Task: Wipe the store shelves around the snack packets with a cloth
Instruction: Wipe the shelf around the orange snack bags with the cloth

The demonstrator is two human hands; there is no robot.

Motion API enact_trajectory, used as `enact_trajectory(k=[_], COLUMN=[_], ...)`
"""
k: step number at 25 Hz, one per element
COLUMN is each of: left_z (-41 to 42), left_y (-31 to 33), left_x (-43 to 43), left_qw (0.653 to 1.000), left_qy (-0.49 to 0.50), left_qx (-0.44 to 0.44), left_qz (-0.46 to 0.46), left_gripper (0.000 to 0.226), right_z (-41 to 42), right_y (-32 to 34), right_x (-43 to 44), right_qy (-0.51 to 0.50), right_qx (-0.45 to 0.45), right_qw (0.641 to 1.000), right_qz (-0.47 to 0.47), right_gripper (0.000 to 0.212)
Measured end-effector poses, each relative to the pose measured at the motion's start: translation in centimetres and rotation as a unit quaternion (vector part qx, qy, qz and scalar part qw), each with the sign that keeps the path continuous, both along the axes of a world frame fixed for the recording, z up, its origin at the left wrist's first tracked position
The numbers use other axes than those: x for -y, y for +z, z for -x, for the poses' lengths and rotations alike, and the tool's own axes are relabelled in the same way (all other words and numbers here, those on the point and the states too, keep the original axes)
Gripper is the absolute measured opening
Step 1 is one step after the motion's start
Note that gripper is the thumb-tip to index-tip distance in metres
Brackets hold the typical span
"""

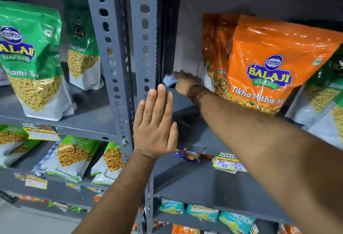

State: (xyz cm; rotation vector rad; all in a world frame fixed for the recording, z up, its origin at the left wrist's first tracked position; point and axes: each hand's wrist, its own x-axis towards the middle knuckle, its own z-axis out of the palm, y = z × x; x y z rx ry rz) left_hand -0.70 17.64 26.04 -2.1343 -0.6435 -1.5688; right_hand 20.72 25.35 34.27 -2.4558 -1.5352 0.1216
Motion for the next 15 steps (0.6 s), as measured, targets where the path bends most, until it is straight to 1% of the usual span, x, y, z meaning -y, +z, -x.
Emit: enact_trajectory(k=[1, 2, 5, 7, 9, 11, 14, 15], left_z=[-0.1, -0.1, -0.1, -0.1, 0.1, 0.2, 0.2, 0.2], left_y=[0.0, 0.0, 0.1, 0.1, 0.0, -0.1, 0.0, 0.1], left_x=[0.0, -0.1, 0.2, 0.2, 0.2, 0.2, 0.1, 0.1], left_qw=[1.000, 1.000, 1.000, 1.000, 1.000, 1.000, 0.999, 0.999], left_qy=[0.001, 0.002, -0.003, -0.010, -0.017, -0.027, -0.034, -0.032], left_qx=[-0.002, -0.003, 0.000, 0.005, 0.009, 0.010, 0.006, 0.005], left_qz=[-0.004, -0.004, -0.006, -0.006, -0.001, 0.002, 0.002, 0.003], left_gripper=[0.076, 0.076, 0.075, 0.075, 0.074, 0.074, 0.074, 0.074], right_z=[-0.9, -1.5, -2.2, 1.7, 4.6, 6.0, 6.8, 6.8], right_y=[-1.6, -3.1, -5.2, -2.4, -1.3, -1.4, -2.2, -2.6], right_x=[-1.2, -2.2, -2.8, 2.0, 6.0, 9.1, 12.4, 13.3], right_qy=[-0.002, -0.007, 0.041, 0.061, 0.090, 0.113, 0.125, 0.123], right_qx=[-0.017, -0.035, -0.073, -0.095, -0.119, -0.127, -0.146, -0.157], right_qw=[1.000, 0.999, 0.996, 0.994, 0.989, 0.986, 0.981, 0.979], right_qz=[0.026, 0.028, 0.015, 0.003, -0.010, -0.001, -0.026, -0.031], right_gripper=[0.037, 0.033, 0.041, 0.036, 0.040, 0.049, 0.049, 0.053])
